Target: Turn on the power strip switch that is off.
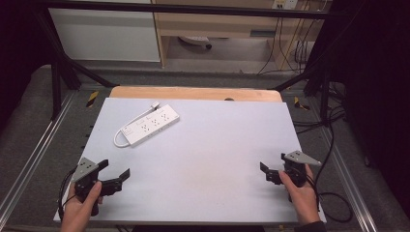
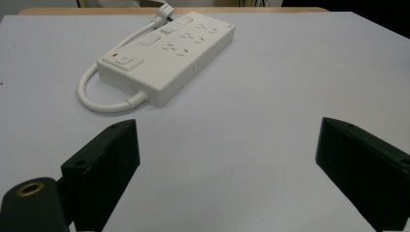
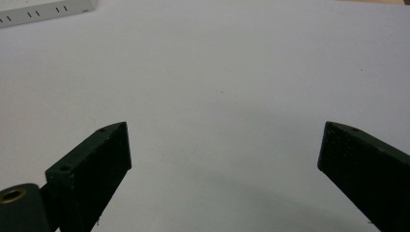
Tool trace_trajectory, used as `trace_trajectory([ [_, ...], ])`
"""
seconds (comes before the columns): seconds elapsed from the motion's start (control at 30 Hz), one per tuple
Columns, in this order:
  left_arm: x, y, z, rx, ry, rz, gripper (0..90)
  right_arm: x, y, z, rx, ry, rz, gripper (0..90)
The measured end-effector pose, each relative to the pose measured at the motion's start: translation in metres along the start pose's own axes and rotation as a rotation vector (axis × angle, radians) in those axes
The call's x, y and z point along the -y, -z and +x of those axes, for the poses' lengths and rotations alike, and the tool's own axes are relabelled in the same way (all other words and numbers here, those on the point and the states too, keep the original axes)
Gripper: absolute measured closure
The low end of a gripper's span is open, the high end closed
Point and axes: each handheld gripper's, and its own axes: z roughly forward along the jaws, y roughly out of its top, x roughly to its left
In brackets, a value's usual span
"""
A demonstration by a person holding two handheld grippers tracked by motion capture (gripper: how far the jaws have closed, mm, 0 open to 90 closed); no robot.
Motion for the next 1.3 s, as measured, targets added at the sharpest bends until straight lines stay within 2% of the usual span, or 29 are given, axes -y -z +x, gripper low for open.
trace_trajectory([
  [0.2, 0.000, 0.001, 0.000, 0.003, 0.000, -0.003, 8.4, 0.001, -0.001, 0.002, -0.009, 0.005, 0.021, 5.3],
  [0.5, -0.002, 0.003, -0.002, -0.001, -0.009, -0.020, 8.3, 0.000, 0.002, 0.005, -0.021, 0.005, 0.011, 5.1],
  [0.57, -0.004, 0.003, -0.003, 0.012, 0.007, -0.026, 8.2, 0.000, 0.005, 0.009, -0.026, 0.002, 0.010, 5.1],
  [0.6, -0.005, 0.003, -0.003, 0.022, 0.027, -0.037, 8.3, 0.000, 0.008, 0.010, -0.032, -0.001, 0.005, 5.1],
  [0.63, -0.005, 0.003, -0.003, 0.022, 0.027, -0.037, 7.5, 0.000, 0.011, 0.013, -0.042, -0.016, 0.001, 4.8],
  [0.67, -0.006, 0.003, -0.004, 0.025, 0.029, -0.037, 7.1, 0.000, 0.013, 0.014, -0.048, -0.012, 0.000, 4.6],
  [0.7, -0.009, 0.001, -0.005, 0.014, 0.007, -0.030, 7.1, 0.001, 0.014, 0.016, -0.049, -0.008, 0.003, 4.6],
  [0.77, -0.013, -0.002, -0.005, 0.007, -0.002, -0.025, 7.6, 0.002, 0.015, 0.017, -0.053, 0.013, 0.012, 4.5],
  [0.8, -0.013, -0.002, -0.005, 0.007, -0.002, -0.025, 8.6, 0.002, 0.014, 0.018, -0.052, 0.016, 0.014, 4.5],
  [0.83, -0.020, -0.003, -0.006, 0.027, 0.043, -0.052, 9.5, 0.002, 0.013, 0.018, -0.050, 0.018, 0.012, 4.4],
  [0.93, -0.027, -0.004, -0.007, 0.031, 0.024, -0.066, 8.9, 0.003, 0.010, 0.018, -0.051, 0.019, 0.021, 4.5],
  [1.03, -0.037, -0.013, -0.002, 0.030, 0.004, -0.047, 9.1, 0.003, 0.009, 0.020, -0.056, 0.024, 0.027, 4.6],
  [1.1, -0.039, -0.022, 0.004, 0.040, 0.012, -0.030, 9.2, 0.003, 0.008, 0.021, -0.061, 0.031, 0.033, 4.5],
  [1.17, -0.039, -0.026, 0.008, 0.044, 0.025, -0.026, 9.4, 0.003, 0.008, 0.023, -0.061, 0.039, 0.035, 4.5],
  [1.23, -0.041, -0.037, 0.019, 0.025, 0.057, -0.022, 10.1, 0.003, 0.007, 0.024, -0.060, 0.044, 0.038, 4.7],
  [1.3, -0.044, -0.041, 0.024, 0.025, 0.068, -0.019, 10.2, 0.003, 0.007, 0.026, -0.065, 0.056, 0.038, 4.8],
])
